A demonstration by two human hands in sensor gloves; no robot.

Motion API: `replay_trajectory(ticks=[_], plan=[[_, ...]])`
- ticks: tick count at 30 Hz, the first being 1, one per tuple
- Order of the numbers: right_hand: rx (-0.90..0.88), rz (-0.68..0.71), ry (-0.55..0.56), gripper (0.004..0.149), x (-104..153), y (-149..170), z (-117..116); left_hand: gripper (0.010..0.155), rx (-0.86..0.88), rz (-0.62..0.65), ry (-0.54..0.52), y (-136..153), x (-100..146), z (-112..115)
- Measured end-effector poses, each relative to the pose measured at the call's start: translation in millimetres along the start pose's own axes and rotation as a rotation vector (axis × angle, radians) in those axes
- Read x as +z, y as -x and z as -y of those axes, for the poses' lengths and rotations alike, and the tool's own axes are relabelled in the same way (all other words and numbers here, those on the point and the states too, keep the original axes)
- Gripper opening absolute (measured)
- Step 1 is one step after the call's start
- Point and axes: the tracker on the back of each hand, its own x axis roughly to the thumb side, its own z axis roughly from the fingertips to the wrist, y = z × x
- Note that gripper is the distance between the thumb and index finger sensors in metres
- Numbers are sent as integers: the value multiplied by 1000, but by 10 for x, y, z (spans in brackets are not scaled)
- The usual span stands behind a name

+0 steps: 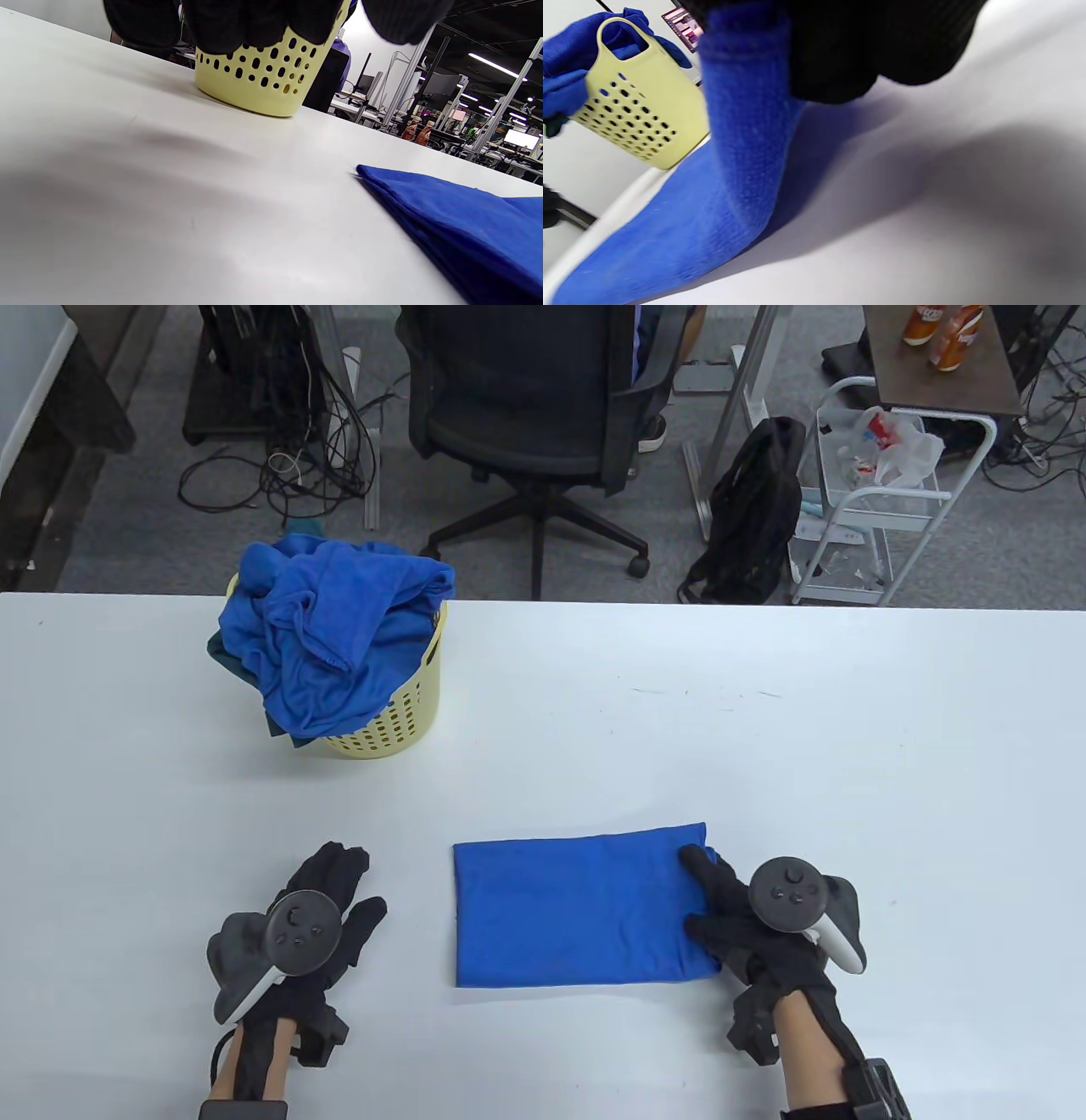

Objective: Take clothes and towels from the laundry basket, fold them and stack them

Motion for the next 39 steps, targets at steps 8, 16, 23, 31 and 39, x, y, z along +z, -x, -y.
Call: replay_trajectory(ticks=[8, 16, 23, 31, 39], plan=[[611, -274, 204, 83, 243, -478, 384, 75, 0, 12, 3, -9, -3, 11], [635, -79, -20, 88, -144, -1473, -101, 75, 10, 14, 5, -3, -7, 17], [882, -113, -153, 87, -482, -1629, -866, 75, 0, 22, 19, -21, -9, 29], [419, 35, -352, 75, -451, -1455, -680, 75, -30, 19, 27, -30, -9, 35], [-44, -181, 197, 61, -180, -547, 120, 75, -40, 7, 19, -23, -10, 34]])
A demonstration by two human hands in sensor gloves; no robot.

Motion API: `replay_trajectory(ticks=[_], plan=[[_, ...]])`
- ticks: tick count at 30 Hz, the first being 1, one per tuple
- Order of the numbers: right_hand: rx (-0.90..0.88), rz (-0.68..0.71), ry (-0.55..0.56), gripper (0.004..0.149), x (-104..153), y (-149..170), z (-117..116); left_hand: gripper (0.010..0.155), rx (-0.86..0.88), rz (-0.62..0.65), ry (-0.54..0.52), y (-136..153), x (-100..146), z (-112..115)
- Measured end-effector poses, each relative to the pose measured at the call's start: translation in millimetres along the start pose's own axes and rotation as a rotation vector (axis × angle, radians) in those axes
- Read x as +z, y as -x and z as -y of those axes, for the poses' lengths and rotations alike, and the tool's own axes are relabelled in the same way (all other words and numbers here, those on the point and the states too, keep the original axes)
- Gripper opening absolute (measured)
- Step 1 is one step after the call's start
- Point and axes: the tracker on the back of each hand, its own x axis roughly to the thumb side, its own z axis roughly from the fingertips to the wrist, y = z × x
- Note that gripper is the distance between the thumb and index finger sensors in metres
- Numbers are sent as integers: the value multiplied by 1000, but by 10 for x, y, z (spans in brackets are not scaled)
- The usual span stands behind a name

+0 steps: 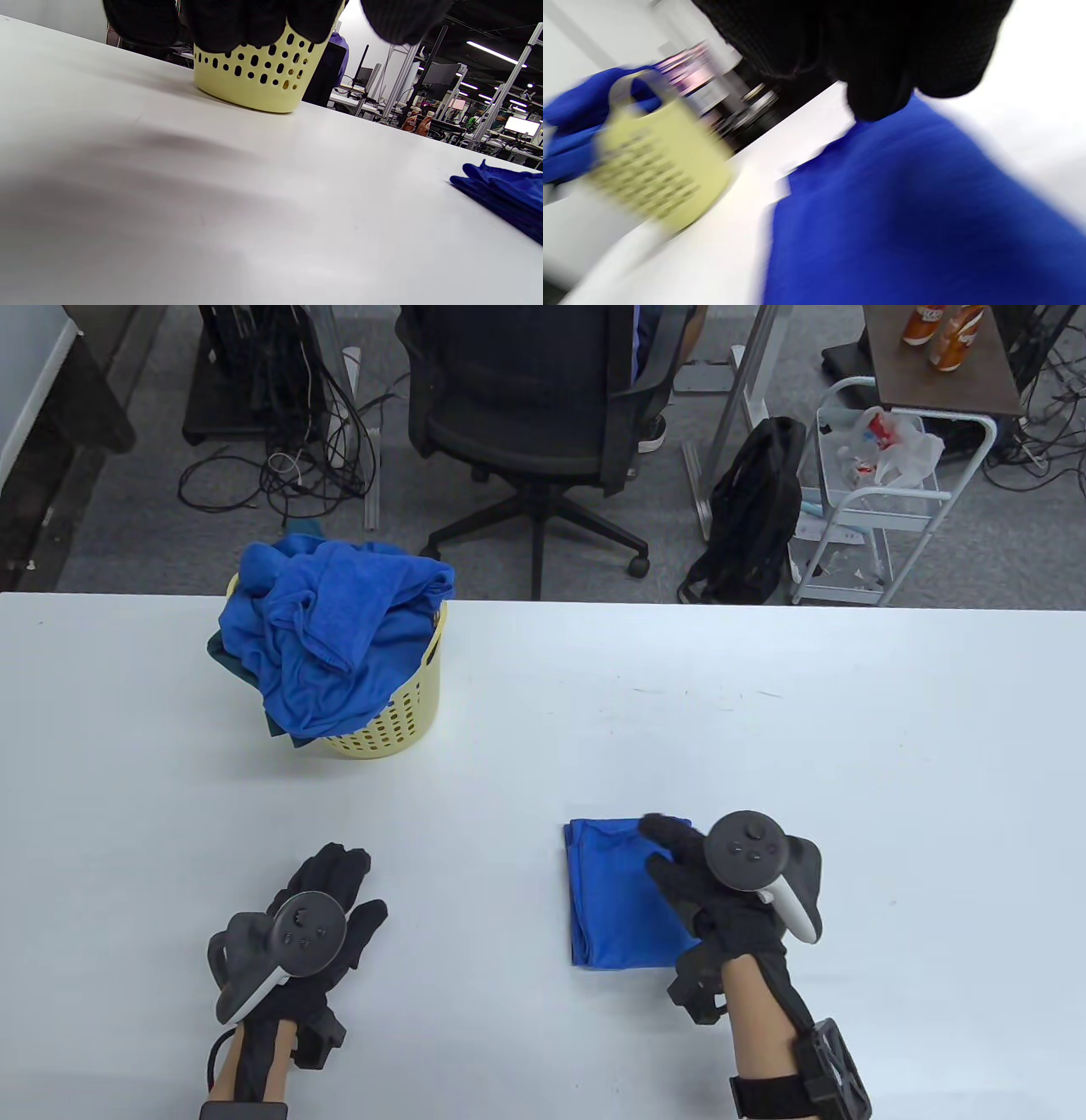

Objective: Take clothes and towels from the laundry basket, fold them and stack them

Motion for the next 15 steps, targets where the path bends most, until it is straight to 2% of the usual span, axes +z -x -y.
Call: replay_trajectory(ticks=[1, 3, 4, 6, 7, 9, 11, 13, 14, 15], plan=[[64, -57, -18, 74, -21, 73, -65, 76, -4, 0, 2, -6, -2, 3], [213, -152, -152, 89, -57, 198, -227, 76, -9, 3, 8, -13, -6, 11], [235, -168, -212, 92, -66, 236, -329, 75, -9, 5, 12, -17, -8, 17], [207, -143, -250, 88, -76, 273, -463, 75, -13, 9, 17, -22, -9, 25], [168, -99, -206, 82, -70, 271, -484, 76, -16, 12, 18, -26, -9, 31], [87, -38, -77, 59, -35, 260, -456, 76, -16, 15, 25, -30, -10, 40], [36, 3, -11, 51, 18, 253, -389, 75, -16, 20, 28, -36, -11, 47], [-47, -5, 17, 53, 54, 291, -321, 76, -22, 22, 33, -43, -11, 54], [-117, -15, -21, 60, 60, 333, -299, 76, -25, 23, 35, -47, -11, 57], [-150, -19, -64, 73, 53, 367, -282, 76, -27, 24, 36, -50, -12, 60]])
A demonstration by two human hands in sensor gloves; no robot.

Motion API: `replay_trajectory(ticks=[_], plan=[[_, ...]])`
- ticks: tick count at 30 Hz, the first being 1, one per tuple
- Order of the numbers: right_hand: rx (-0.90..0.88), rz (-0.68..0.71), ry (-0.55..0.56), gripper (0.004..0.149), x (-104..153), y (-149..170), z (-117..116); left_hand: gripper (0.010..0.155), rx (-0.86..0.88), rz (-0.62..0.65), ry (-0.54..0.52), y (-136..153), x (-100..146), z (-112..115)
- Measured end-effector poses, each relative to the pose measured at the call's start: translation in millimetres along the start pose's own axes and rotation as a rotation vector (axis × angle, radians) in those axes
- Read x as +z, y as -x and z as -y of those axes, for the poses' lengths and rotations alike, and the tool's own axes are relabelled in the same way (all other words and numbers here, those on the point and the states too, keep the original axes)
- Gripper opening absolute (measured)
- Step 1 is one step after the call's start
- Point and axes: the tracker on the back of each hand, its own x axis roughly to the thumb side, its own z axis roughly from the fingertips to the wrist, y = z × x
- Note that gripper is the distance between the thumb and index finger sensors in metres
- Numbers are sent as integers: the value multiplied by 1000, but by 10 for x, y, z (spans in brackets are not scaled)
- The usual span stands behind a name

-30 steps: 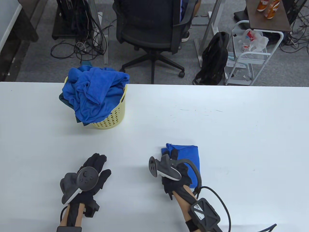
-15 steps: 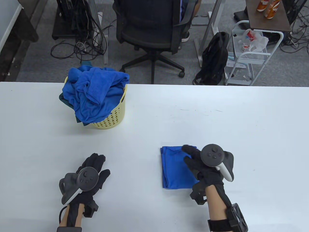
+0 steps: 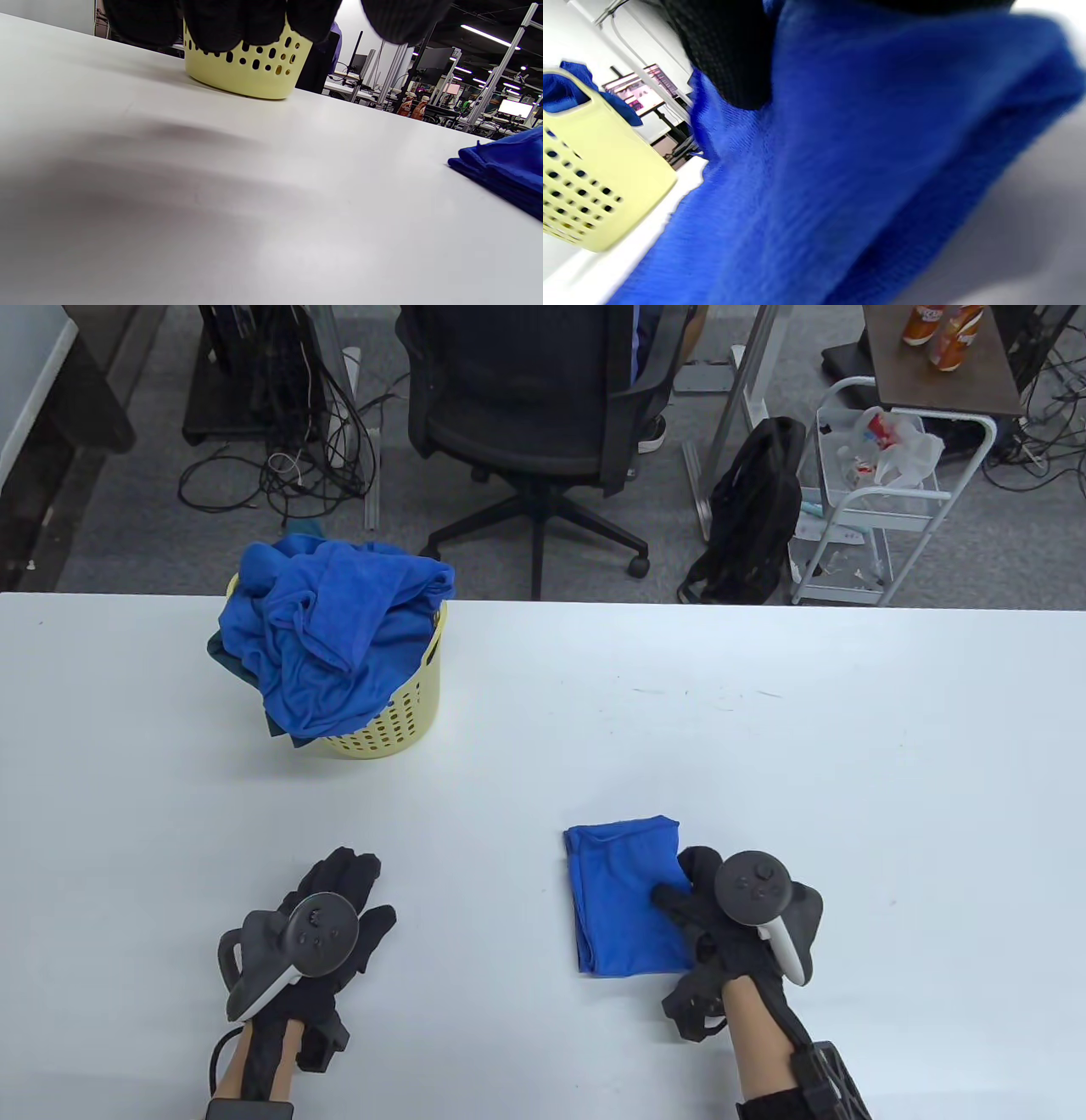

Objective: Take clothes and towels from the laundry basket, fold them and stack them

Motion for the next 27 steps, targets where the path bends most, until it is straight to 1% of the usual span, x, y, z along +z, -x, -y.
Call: replay_trajectory(ticks=[1, 2, 3, 4, 5, 7, 9, 11, 12, 13, 15, 16, 17, 19, 21, 22, 23, 24, 25, 26, 27], plan=[[-52, 14, -91, 83, -19, 60, 36, 76, -3, 1, 4, -5, -1, 3], [-108, 14, -165, 87, -32, 102, 56, 76, -5, 1, 6, -6, -1, 5], [-173, 13, -254, 87, -47, 147, 74, 76, -7, 1, 7, -9, 0, 5], [-241, 46, -339, 86, -65, 189, 91, 76, -8, 0, 9, -10, 0, 5], [-275, 69, -387, 84, -81, 219, 106, 77, -9, -1, 13, -11, -1, 7], [-261, 84, -447, 78, -108, 246, 104, 76, -10, -2, 17, -10, -2, 9], [-209, 84, -434, 65, -138, 240, 64, 75, -12, -5, 22, -9, -2, 10], [-103, 86, -379, 54, -165, 188, 25, 75, -16, -9, 25, -8, -1, 8], [-39, 102, -355, 53, -185, 144, 6, 75, -18, -11, 26, -5, -1, 6], [-1, 115, -360, 52, -216, 92, -9, 75, -18, -14, 27, -1, -1, 3], [-16, 163, -392, 52, -297, 17, -22, 76, -19, -23, 25, 13, -3, -7], [-43, 177, -375, 52, -334, -9, -7, 76, -19, -26, 24, 18, -2, -10], [-95, 209, -317, 53, -402, -40, 47, 77, -19, -31, 21, 32, -1, -15], [-225, 241, -177, 55, -524, -51, 191, 77, -20, -40, 16, 49, 4, -22], [-434, 209, 32, 58, -716, 37, 456, 78, -22, -49, 15, 68, 0, -25], [-503, 201, 87, 60, -788, 84, 541, 78, -23, -52, 14, 72, -1, -24], [-607, 178, 156, 62, -907, 188, 681, 78, -25, -55, 15, 81, -4, -18], [-705, 148, 202, 66, -1019, 317, 799, 78, -28, -60, 21, 87, -11, -9], [-808, 113, 230, 71, -1123, 469, 897, 78, -35, -63, 30, 94, -18, -4], [-882, 82, 244, 73, -1186, 593, 943, 78, -43, -66, 36, 99, -21, -7], [-988, 29, 259, 76, -1264, 787, 984, 79, -51, -71, 38, 113, -24, -15]])
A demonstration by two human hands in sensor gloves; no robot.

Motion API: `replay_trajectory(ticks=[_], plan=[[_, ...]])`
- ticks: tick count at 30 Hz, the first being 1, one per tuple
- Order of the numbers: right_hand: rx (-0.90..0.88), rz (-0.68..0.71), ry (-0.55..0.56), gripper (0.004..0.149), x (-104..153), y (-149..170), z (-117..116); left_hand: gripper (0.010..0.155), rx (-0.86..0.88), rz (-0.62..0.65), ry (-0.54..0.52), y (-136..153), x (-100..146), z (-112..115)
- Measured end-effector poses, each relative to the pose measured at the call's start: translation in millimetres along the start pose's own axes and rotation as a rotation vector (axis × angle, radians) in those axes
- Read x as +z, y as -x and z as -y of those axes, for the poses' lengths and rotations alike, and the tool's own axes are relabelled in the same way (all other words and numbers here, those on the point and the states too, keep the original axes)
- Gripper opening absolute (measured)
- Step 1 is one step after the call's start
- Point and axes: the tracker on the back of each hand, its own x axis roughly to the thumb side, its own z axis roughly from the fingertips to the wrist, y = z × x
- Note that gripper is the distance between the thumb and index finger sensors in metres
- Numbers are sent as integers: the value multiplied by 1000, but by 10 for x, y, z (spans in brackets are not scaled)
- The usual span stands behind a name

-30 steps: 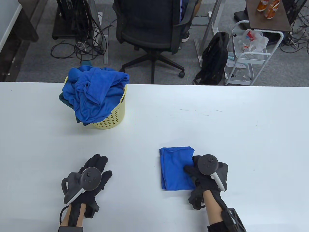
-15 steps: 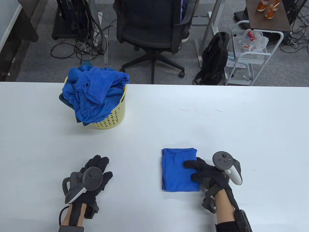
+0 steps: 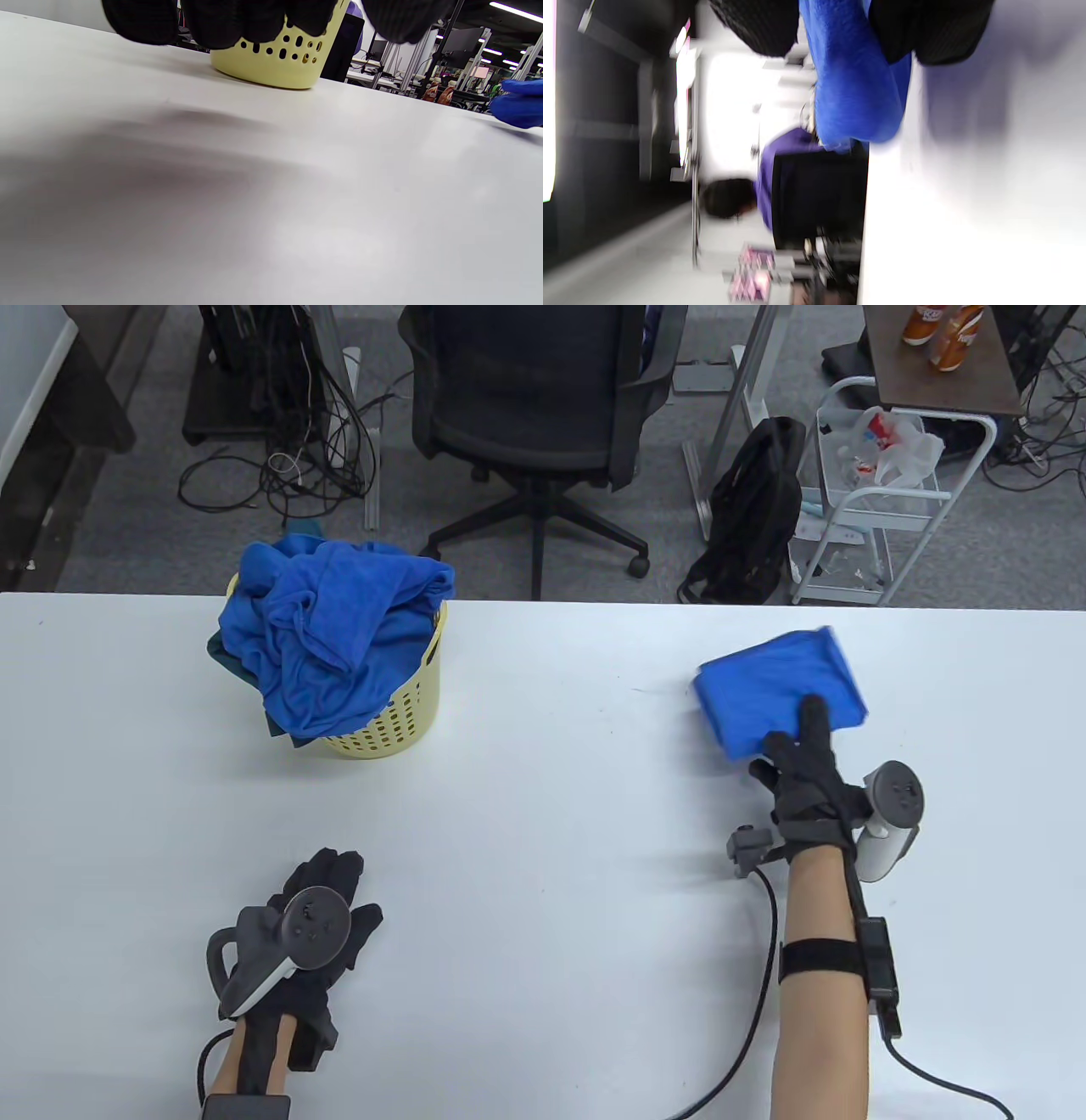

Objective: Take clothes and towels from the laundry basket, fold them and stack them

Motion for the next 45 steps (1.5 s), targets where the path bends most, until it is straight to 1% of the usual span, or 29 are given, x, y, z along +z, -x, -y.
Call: replay_trajectory(ticks=[1, 3, 4, 5, 6, 7, 9, 11, 14, 17, 20, 22, 23, 24, 25, 27, 28, 31, 32, 33, 34, 35, 37, 38, 40, 42, 44, 45], plan=[[-83, -57, 43, 79, -69, 96, 144, 79, 3, -4, -6, 15, -3, -8], [-186, -96, 114, 80, -167, 208, 324, 79, 20, -9, -5, 45, -16, -5], [-192, -111, 181, 81, -195, 266, 300, 79, 23, -10, 0, 55, -25, 3], [-223, -127, 193, 81, -201, 253, 308, 79, 23, -14, 10, 65, -34, 20], [-226, -112, 225, 82, -256, 149, 445, 79, 20, -17, 18, 70, -39, 34], [-199, -92, 254, 81, -289, 105, 506, 79, 12, -20, 31, 75, -45, 51], [-170, -120, 247, 82, -323, 65, 579, 79, 4, -23, 43, 79, -53, 71], [-217, -147, 213, 82, -382, 51, 666, 79, 3, -22, 51, 76, -65, 85], [-273, -168, 200, 81, -399, 38, 717, 80, 3, -16, 60, 63, -73, 99], [-297, -165, 186, 81, -385, 34, 727, 80, -4, -14, 68, 54, -75, 114], [-257, -142, 213, 80, -311, 16, 696, 80, -1, -14, 80, 52, -71, 121], [-230, -124, 266, 78, -206, -45, 614, 79, 4, -11, 84, 51, -73, 125], [-211, -103, 302, 75, -122, -87, 530, 79, 9, -8, 87, 48, -78, 130], [-202, -91, 314, 72, -78, -103, 484, 79, 13, -7, 90, 47, -81, 136], [-175, -72, 328, 68, 21, -129, 382, 78, 17, -2, 96, 40, -87, 147], [-119, -46, 295, 64, 236, -180, 162, 77, 10, 7, 110, 23, -96, 165], [-92, -40, 252, 63, 332, -218, 47, 77, 10, 11, 111, 20, -98, 172], [89, 50, -3, 60, 674, -388, -314, 77, 28, 29, 108, 4, -90, 179], [200, 101, -101, 60, 832, -452, -450, 77, 33, 34, 108, 0, -91, 186], [283, 139, -154, 61, 953, -500, -540, 77, 35, 37, 108, -4, -89, 188], [404, 203, -218, 61, 1131, -545, -654, 77, 36, 40, 107, -8, -86, 196], [494, 254, -250, 61, 1269, -577, -736, 77, 35, 41, 106, -12, -81, 196], [702, 392, -269, 62, 1587, -579, -883, 77, 32, 42, 104, -20, -70, 199], [795, 459, -267, 62, 1724, -553, -935, 77, 32, 41, 102, -19, -68, 201], [929, 533, -279, 62, 1918, -483, -987, 77, 32, 38, 100, -12, -70, 208], [1031, 570, -281, 61, 2037, -376, -996, 77, 29, 33, 99, -9, -70, 211], [1101, 594, -257, 61, 2072, -231, -955, 77, 27, 24, 107, 1, -73, 219], [1116, 582, -245, 61, 2050, -142, -915, 77, 27, 17, 113, 10, -78, 227]])
